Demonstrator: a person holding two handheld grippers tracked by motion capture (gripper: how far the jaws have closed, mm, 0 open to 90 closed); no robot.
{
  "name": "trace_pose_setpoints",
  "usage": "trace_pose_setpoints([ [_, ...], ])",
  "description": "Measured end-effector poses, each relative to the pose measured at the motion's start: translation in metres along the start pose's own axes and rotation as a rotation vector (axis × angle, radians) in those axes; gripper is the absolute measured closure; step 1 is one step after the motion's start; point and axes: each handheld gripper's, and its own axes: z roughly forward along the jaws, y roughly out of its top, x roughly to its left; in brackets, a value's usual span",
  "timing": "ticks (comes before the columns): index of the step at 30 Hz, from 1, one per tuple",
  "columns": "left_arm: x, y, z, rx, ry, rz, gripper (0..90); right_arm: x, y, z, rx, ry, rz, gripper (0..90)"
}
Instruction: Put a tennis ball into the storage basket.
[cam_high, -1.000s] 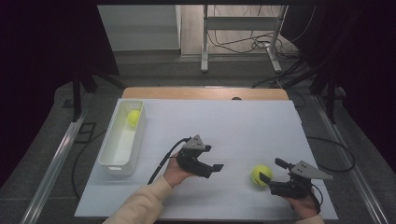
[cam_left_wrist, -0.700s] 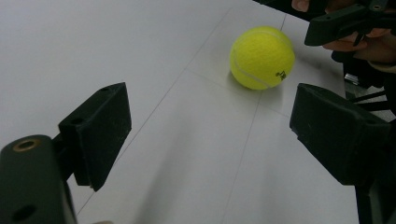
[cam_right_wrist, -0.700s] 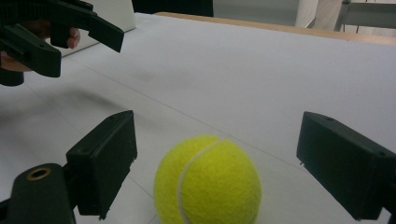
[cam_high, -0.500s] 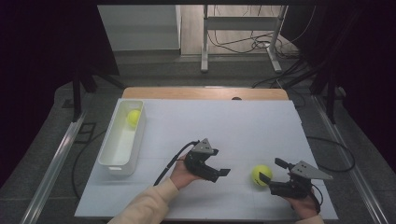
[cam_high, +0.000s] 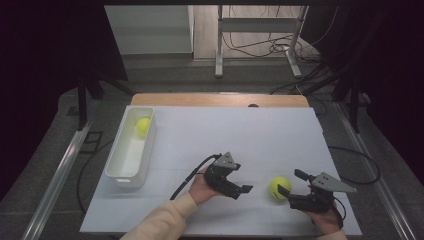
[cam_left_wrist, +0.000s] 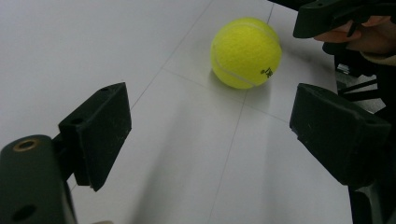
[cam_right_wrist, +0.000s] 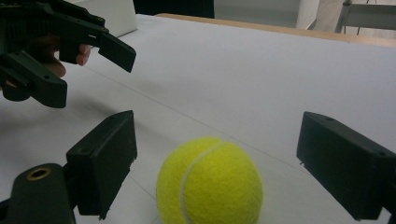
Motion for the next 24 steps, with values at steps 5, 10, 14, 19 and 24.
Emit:
trace_pose_setpoints([
  [5, -0.002, 0.001, 0.005, 0.004, -0.007, 0.002, 13.4, 0.0, 0.0, 0.0, -0.002, 0.0, -0.001, 12.5],
  [10, -0.004, 0.002, 0.01, 0.01, -0.017, 0.004, 13.4, 0.0, 0.0, 0.0, -0.001, -0.003, 0.0, 12.5],
  [14, -0.005, 0.002, 0.012, 0.011, -0.02, 0.005, 13.4, 0.0, 0.0, 0.0, 0.0, -0.003, -0.001, 12.6],
  [19, -0.007, 0.004, 0.017, 0.014, -0.027, 0.007, 13.5, 0.0, 0.0, 0.0, -0.002, -0.003, 0.001, 12.5],
  [24, -0.009, 0.005, 0.021, 0.02, -0.035, 0.012, 13.4, 0.0, 0.0, 0.0, -0.002, -0.003, 0.002, 12.5],
])
